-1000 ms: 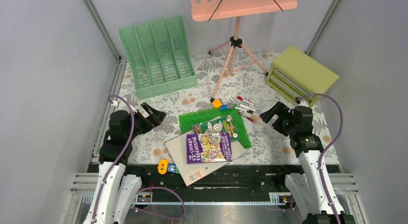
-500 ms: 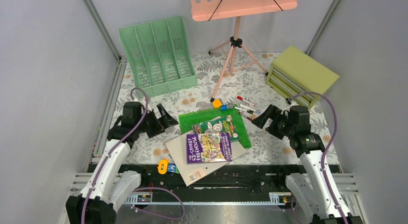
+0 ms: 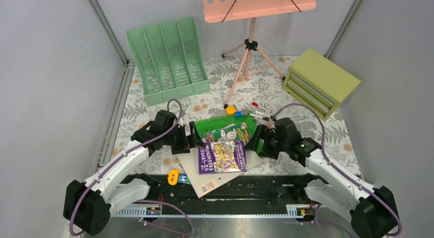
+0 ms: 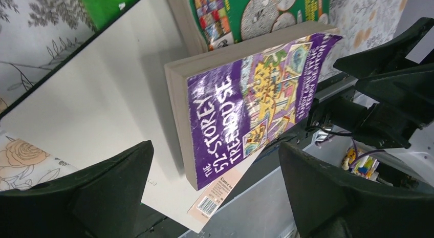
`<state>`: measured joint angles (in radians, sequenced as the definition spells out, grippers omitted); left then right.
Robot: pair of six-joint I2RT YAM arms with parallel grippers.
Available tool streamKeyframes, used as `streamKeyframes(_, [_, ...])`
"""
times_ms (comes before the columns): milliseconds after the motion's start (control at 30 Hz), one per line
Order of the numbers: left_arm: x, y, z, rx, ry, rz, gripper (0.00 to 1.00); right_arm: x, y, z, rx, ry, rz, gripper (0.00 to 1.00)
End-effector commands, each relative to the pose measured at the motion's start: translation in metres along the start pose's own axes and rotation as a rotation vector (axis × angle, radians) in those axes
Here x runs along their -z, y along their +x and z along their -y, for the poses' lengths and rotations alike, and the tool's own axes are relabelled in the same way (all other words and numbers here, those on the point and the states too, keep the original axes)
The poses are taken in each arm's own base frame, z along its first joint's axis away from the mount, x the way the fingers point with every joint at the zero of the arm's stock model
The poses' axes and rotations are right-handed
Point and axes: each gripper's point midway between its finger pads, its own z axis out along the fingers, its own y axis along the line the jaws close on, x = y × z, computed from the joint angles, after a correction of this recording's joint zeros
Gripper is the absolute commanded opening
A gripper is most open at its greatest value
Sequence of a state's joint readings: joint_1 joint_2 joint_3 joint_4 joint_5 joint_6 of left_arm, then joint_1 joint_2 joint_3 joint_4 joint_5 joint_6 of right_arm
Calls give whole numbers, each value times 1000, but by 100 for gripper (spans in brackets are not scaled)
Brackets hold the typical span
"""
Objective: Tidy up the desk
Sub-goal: Pick up the book from the center of the board.
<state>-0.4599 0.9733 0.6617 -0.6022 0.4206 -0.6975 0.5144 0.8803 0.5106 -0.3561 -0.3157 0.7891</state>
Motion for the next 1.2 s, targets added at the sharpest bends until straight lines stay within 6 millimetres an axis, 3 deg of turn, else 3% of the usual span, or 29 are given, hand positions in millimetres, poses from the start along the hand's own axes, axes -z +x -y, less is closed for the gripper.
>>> streamKeyframes(0, [-14, 7, -8, 48, -20, -15, 93, -17, 8, -18, -30, -57, -24, 95])
streamKeyframes(300, [-40, 28, -15, 56, -67, -154, 86, -48, 29, -20, -32, -48, -117, 85])
streamKeyframes(533, [-50, 30, 20, 27, 95, -162, 76, -58, 34, -39, -42, -168, -159, 85])
streamKeyframes(733, [-39, 20, 45, -15, 181, -115, 60, -52, 34, -68, -85, -380, -153, 81])
streamKeyframes(833, [-32, 16, 51, -29, 204, -86, 58, -43, 28, -83, -77, -458, -120, 70])
streamKeyframes(1000, [-23, 10, 52, -44, 194, -31, 60, -22, 18, -106, -55, -552, -70, 20])
streamKeyframes(1100, [-12, -3, 37, -90, 61, 40, 68, -6, 12, -117, -23, -572, -41, 5])
streamKeyframes(1167, [2, -12, 22, -125, -58, 88, 75, 2, 8, -120, 17, -562, -16, 2])
